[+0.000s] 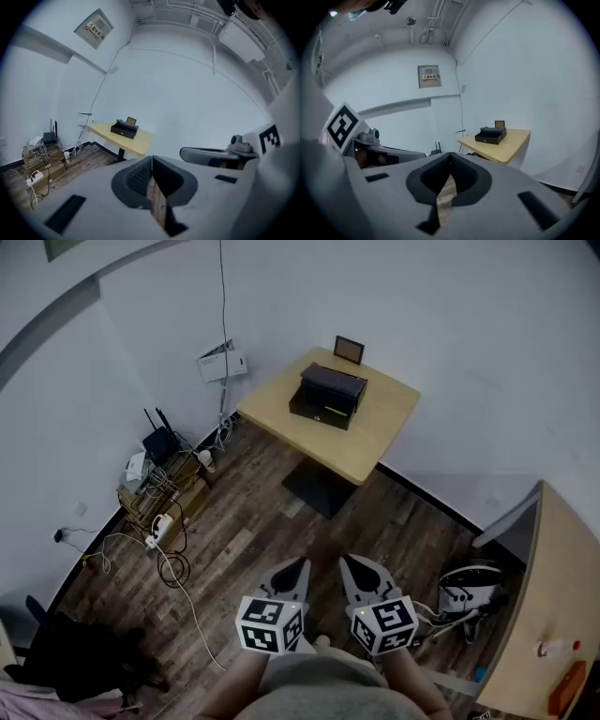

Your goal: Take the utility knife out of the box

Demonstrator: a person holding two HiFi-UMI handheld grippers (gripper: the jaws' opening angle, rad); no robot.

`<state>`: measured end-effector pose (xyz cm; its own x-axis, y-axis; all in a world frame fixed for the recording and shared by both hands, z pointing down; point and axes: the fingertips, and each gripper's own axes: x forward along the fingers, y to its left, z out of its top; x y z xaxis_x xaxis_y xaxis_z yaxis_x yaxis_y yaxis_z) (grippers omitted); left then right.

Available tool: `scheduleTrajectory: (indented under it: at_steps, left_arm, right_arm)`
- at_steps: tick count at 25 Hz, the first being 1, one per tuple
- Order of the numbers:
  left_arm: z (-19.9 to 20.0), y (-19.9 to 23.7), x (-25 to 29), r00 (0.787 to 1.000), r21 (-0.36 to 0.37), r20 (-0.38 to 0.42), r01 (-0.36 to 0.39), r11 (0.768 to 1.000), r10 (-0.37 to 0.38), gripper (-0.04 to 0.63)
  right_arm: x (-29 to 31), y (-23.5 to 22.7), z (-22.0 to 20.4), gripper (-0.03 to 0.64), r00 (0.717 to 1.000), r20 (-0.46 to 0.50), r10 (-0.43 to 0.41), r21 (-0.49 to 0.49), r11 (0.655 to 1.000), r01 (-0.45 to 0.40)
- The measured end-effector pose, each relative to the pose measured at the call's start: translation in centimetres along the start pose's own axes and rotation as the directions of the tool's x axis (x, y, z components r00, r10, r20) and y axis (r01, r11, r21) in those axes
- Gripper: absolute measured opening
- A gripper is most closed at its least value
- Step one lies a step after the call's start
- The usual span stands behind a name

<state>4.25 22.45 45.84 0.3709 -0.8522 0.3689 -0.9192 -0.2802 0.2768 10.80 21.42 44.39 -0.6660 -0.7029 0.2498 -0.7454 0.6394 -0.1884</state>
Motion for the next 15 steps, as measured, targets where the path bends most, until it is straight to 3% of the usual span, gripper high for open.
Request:
scheduleTrajectory:
  at_steps: [6, 15]
  left_arm:
    - [0.1, -2.5, -0.5, 0.998, -0.037, 0.047, 0.030, 0.999, -0.029, 0.005]
    - [-0.5, -3.3, -1.7, 0.998, -0.049, 0.063, 0.016, 0.999, -0.013, 0.005]
  right_arm:
    - [-1.2, 0.2, 0.3, 0.000, 0.999, -0.020, 0.033, -0.004, 0.999, -0.033]
    - [-2.4, 0.9, 1.1, 0.000, 0.999, 0.009, 0.038, -0.056, 0.998, -0.037]
